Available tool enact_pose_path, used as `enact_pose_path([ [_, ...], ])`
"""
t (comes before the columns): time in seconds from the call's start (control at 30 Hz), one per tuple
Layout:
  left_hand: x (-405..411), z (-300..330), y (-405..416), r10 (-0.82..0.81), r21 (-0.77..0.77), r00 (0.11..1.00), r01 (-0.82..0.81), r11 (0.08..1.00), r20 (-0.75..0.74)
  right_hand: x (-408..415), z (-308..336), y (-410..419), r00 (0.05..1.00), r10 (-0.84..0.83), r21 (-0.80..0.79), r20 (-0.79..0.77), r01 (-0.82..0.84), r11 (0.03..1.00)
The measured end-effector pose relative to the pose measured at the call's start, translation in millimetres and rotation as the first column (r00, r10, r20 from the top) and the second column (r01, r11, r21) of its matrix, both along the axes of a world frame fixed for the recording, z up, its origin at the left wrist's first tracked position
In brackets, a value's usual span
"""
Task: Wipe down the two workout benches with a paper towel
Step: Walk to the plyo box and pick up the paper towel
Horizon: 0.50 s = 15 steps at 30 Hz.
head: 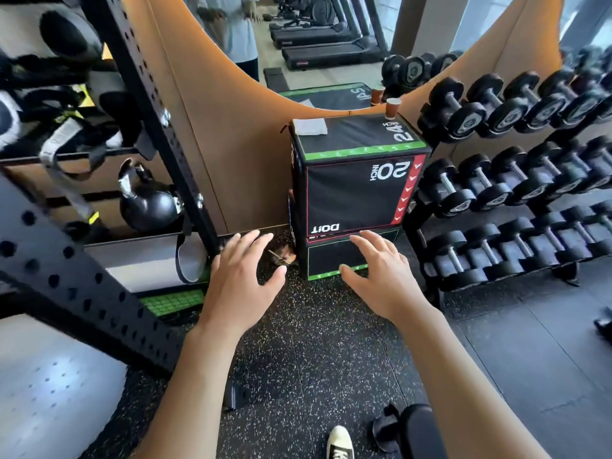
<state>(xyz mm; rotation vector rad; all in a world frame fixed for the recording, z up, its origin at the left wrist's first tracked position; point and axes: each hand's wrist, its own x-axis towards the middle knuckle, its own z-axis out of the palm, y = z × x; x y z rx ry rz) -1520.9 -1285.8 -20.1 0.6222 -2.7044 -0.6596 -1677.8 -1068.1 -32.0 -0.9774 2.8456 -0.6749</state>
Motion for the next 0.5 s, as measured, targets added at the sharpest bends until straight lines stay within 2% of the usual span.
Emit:
enact_pose_path([
  [0.23, -99.9, -4.0, -11.7, 0.034, -0.027, 0.999, -0.033, 0.999, 0.042, -107.1, -10.8, -20.0, 0.999, 0.029, -0.019, 0.036, -0.028, 0.999],
  [0.5, -167.4, -5.9, -39.9, 0.049, -0.048, 0.996, -0.045, 0.998, 0.075, -179.5, -11.5, -52.0, 0.997, 0.063, -0.034, 0.053, -0.061, 0.998],
])
